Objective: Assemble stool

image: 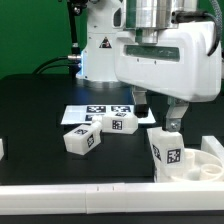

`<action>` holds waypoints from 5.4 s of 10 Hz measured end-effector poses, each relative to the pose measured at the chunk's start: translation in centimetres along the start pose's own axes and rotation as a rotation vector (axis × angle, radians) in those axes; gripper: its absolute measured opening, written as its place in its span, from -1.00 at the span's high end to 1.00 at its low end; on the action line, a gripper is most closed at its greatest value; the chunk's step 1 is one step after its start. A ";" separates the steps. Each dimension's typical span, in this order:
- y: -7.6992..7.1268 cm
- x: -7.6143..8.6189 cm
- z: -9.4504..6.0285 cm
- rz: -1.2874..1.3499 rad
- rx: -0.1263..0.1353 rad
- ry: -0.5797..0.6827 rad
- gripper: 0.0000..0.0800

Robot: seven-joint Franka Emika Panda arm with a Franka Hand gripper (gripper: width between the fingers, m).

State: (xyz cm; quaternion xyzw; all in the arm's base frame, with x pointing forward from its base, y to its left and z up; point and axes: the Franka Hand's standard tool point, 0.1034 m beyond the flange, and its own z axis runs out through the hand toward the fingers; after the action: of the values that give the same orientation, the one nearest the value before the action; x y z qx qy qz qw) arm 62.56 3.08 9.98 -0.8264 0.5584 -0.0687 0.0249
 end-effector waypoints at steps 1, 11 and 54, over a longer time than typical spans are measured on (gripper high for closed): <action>0.1 0.0 0.0 -0.064 -0.001 0.000 -0.62; 3.6 1.5 -0.6 -0.518 0.070 0.016 -0.62; 5.9 2.6 -5.5 -0.520 -0.160 -0.533 0.17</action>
Offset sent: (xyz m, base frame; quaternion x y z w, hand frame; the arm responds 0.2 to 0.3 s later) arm 0.0009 0.0090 0.0027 0.0588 0.0128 -0.2624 0.9631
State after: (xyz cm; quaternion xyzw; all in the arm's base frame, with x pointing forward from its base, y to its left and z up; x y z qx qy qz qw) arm 57.32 -1.37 14.99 -0.9286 0.3077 0.1886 0.0865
